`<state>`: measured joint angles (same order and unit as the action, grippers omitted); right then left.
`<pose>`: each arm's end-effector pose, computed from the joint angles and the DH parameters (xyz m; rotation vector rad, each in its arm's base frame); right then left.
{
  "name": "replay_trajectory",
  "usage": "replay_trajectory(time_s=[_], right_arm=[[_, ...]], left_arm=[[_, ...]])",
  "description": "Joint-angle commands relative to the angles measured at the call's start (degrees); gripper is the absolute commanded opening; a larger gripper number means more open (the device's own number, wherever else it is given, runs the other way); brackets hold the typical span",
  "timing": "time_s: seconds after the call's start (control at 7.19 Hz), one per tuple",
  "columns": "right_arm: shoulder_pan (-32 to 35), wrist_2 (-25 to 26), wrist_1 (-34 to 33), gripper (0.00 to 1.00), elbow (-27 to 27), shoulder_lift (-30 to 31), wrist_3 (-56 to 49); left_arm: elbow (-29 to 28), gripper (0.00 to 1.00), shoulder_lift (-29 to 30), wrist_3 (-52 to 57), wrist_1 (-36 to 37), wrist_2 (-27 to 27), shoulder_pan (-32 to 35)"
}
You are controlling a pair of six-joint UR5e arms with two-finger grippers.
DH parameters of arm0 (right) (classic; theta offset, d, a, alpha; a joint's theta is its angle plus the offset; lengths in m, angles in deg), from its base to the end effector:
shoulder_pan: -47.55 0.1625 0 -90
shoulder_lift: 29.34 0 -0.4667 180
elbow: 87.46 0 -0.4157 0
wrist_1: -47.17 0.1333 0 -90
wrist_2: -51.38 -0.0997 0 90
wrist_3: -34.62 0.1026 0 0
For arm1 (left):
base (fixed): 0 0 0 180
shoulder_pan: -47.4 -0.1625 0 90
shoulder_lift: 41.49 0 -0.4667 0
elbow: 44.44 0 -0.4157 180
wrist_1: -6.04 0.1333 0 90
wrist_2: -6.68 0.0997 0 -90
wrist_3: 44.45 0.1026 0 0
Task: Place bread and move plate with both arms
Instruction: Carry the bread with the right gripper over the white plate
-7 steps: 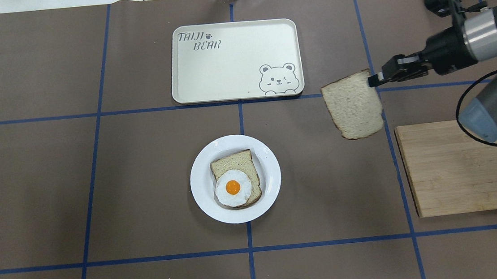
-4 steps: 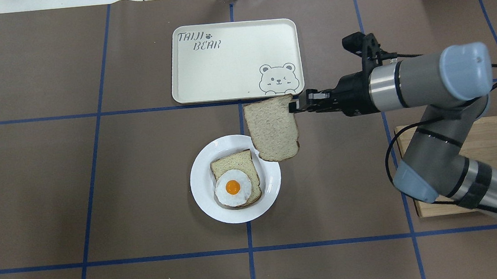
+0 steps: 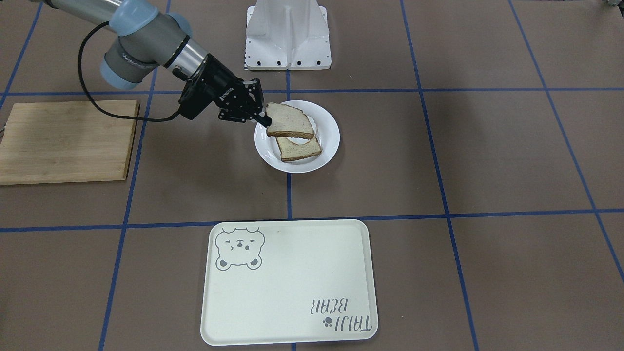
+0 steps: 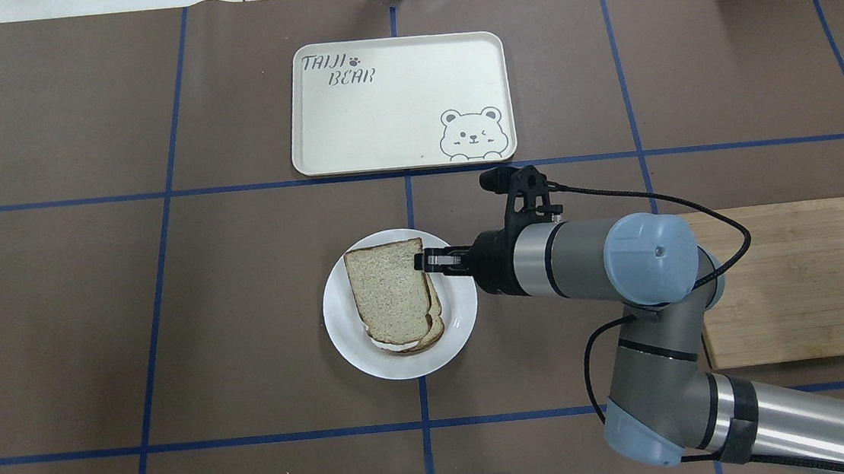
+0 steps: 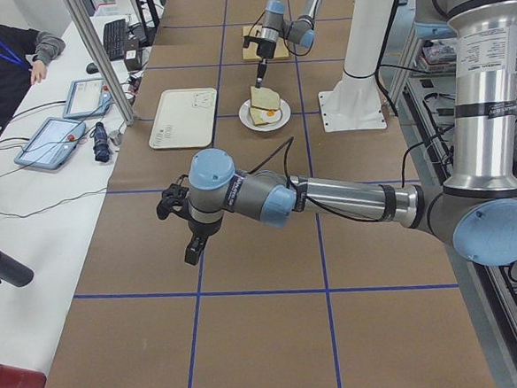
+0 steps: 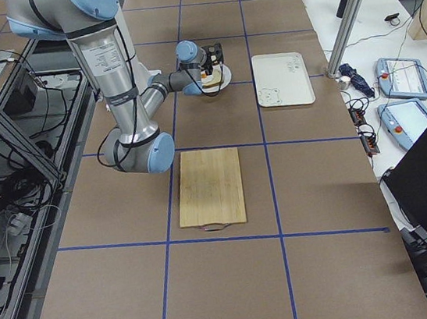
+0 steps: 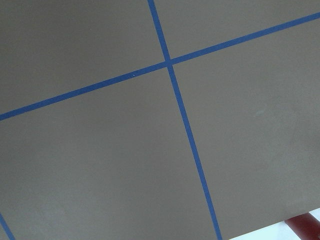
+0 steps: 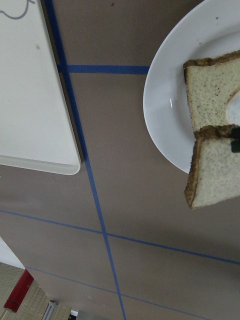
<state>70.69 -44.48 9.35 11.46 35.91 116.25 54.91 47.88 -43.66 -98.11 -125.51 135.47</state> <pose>-0.5498 -0.3685 0.2638 0.3274 -1.4640 0.1310 -0.0466 -0.5290 0.5974 0.3739 0.7306 0.1917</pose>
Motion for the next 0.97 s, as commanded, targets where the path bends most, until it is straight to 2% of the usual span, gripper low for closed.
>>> replay_trajectory(time_s=[0.0, 0.14, 0.56, 0.7, 0.84], right_arm=[[-0.8, 0.9, -0.9, 0.00, -1.3, 0.0, -1.7], [-0.9, 0.8, -0.8, 0.00, -2.7, 0.0, -5.3], [-1.0, 0.8, -0.7, 0.00, -3.6, 0.4, -5.5], [-1.1, 0.8, -0.8, 0.03, -4.3, 0.2, -5.5], [-1.3, 0.9, -0.8, 0.31, -4.9, -0.1, -5.3]], left_arm=[[0.1, 0.99, -0.1, 0.0, 0.0, 0.0, 0.0], [0.1, 0.99, -0.1, 0.0, 0.0, 0.0, 0.0], [0.1, 0.99, -0.1, -0.1, 0.0, 0.0, 0.0], [0.1, 0.99, -0.1, -0.1, 0.0, 0.0, 0.0], [0.1, 0.99, 0.0, -0.2, 0.0, 0.0, -0.1]])
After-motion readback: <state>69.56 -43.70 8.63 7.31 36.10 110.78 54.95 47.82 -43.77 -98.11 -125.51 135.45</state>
